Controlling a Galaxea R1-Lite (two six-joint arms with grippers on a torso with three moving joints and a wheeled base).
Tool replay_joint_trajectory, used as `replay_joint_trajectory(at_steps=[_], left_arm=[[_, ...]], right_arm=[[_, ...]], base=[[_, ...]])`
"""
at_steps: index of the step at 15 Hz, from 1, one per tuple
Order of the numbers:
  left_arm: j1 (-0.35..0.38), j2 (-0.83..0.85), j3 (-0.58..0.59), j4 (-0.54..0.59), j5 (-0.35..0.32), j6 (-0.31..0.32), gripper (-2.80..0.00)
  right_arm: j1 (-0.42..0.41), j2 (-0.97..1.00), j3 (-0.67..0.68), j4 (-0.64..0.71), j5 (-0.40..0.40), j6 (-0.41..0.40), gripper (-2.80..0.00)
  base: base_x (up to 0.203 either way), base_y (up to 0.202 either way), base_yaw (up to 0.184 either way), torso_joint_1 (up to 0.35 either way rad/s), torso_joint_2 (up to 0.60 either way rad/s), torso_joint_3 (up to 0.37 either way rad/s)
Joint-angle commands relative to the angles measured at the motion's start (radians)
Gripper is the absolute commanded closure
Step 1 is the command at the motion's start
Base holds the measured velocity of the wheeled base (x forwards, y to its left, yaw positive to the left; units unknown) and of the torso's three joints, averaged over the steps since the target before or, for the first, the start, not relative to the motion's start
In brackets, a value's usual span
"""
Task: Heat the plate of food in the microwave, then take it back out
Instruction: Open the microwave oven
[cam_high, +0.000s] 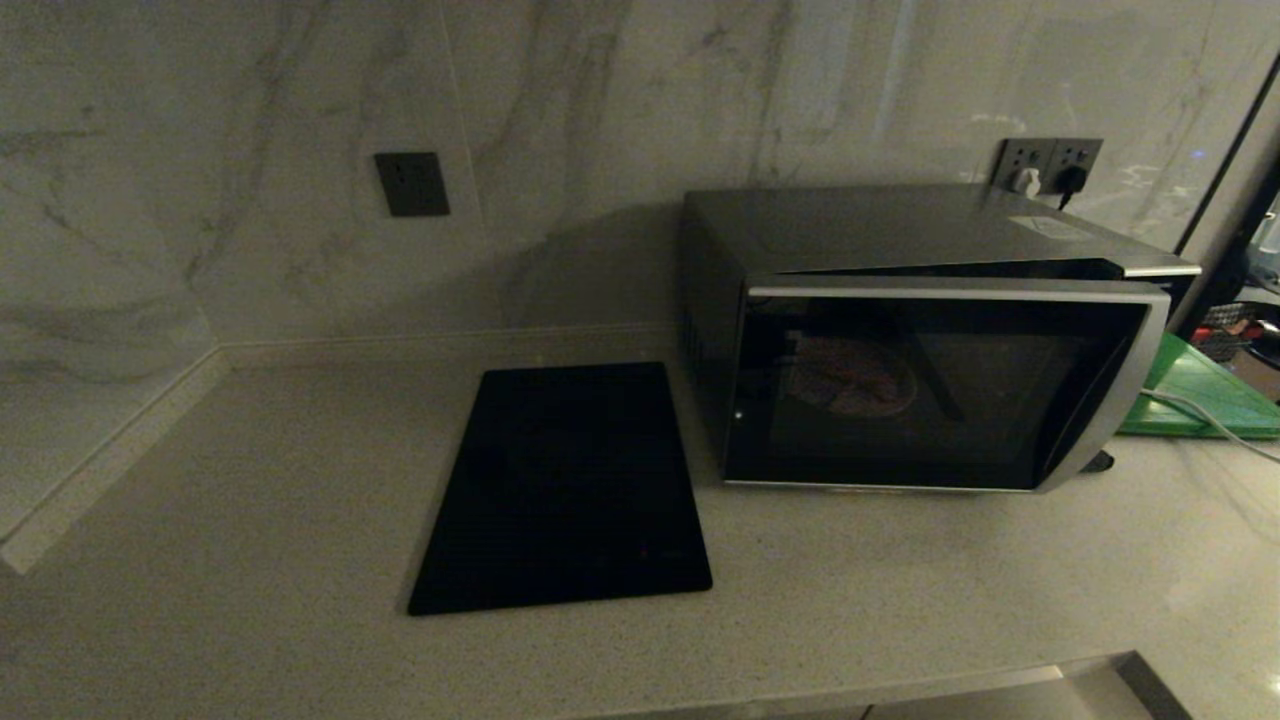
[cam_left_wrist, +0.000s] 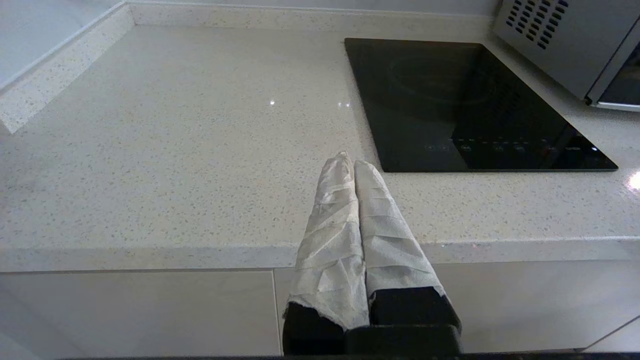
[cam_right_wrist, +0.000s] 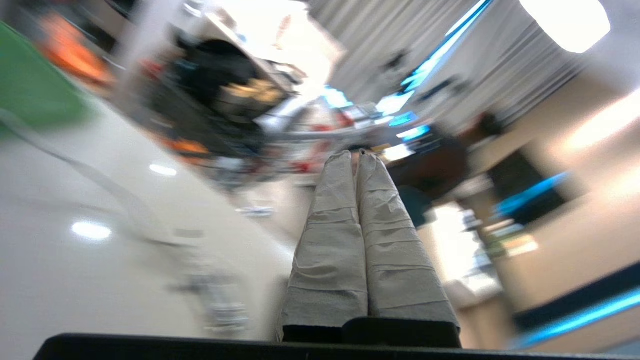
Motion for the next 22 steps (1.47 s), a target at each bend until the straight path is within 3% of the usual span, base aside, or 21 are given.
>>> replay_joint_trajectory(at_steps=[1, 2, 3, 4, 8, 11, 13, 14, 16, 22], left_arm=[[0.001, 0.002, 0.000, 0.000, 0.001, -0.001, 0.00], [0.001, 0.002, 0.000, 0.000, 0.001, -0.001, 0.00], [0.001, 0.002, 0.000, 0.000, 0.001, -0.001, 0.00], [0.001, 0.002, 0.000, 0.000, 0.001, -0.001, 0.00], [0.001, 0.002, 0.000, 0.000, 0.001, -0.001, 0.00], [0.001, 0.002, 0.000, 0.000, 0.001, -0.001, 0.00], [0.001, 0.002, 0.000, 0.000, 0.001, -0.001, 0.00], [0.001, 0.002, 0.000, 0.000, 0.001, -0.001, 0.00], [0.001, 0.002, 0.000, 0.000, 0.001, -0.001, 0.00], [0.001, 0.002, 0.000, 0.000, 0.001, -0.001, 0.00]], right_arm=[[-0.124, -0.019, -0.169, 0.478, 0.100, -0.016, 0.00], [-0.172, -0.019, -0.216, 0.634, 0.201, 0.009, 0.00], [-0.211, -0.017, -0.238, 0.743, 0.330, 0.094, 0.00], [-0.232, -0.014, -0.247, 0.822, 0.447, 0.223, 0.00], [-0.293, 0.006, -0.300, 1.103, 1.052, 0.772, 0.00], [-0.317, 0.035, -0.291, 1.163, 1.354, 1.085, 0.00], [-0.317, 0.038, -0.257, 1.246, 1.514, 1.207, 0.00], [-0.320, 0.043, -0.247, 1.272, 1.564, 1.220, 0.00], [-0.321, 0.064, -0.285, 1.264, 1.574, 1.232, 0.00], [-0.320, 0.349, -0.608, 1.175, 1.576, 1.527, 0.00]], base=[[0.000, 0.000, 0.000, 0.000, 0.00, 0.000], [0.000, 0.000, 0.000, 0.000, 0.00, 0.000], [0.000, 0.000, 0.000, 0.000, 0.00, 0.000], [0.000, 0.000, 0.000, 0.000, 0.00, 0.000], [0.000, 0.000, 0.000, 0.000, 0.00, 0.000], [0.000, 0.000, 0.000, 0.000, 0.00, 0.000], [0.000, 0.000, 0.000, 0.000, 0.00, 0.000], [0.000, 0.000, 0.000, 0.000, 0.00, 0.000], [0.000, 0.000, 0.000, 0.000, 0.00, 0.000], [0.000, 0.000, 0.000, 0.000, 0.00, 0.000]])
